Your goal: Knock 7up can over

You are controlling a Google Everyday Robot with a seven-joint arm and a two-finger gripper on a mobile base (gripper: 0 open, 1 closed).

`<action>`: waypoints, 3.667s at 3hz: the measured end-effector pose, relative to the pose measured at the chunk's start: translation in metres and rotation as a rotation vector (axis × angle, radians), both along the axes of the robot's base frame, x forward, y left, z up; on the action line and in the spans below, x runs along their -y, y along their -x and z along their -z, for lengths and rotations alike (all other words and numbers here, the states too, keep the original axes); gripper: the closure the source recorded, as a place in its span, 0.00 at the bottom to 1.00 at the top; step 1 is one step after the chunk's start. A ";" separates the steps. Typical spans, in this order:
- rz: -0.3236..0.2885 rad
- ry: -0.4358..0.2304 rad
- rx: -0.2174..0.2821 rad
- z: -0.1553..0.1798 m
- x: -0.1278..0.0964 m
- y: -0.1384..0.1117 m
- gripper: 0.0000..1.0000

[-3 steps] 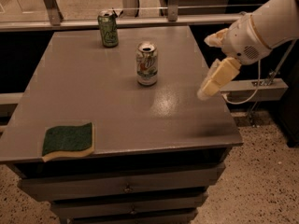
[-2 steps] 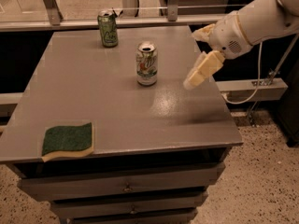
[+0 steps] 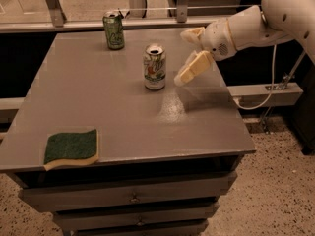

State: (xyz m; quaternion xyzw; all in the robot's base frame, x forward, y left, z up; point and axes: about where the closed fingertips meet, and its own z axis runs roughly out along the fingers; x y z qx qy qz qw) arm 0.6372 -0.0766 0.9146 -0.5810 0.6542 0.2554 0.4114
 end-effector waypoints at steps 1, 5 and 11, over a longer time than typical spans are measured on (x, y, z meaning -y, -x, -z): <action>-0.076 -0.066 -0.017 0.009 -0.025 -0.010 0.00; -0.350 -0.250 -0.070 -0.008 -0.080 0.031 0.00; -0.405 -0.233 -0.175 0.002 -0.055 0.137 0.00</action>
Offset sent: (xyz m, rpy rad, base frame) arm 0.0149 0.0739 -0.0215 0.1790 0.0613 0.2290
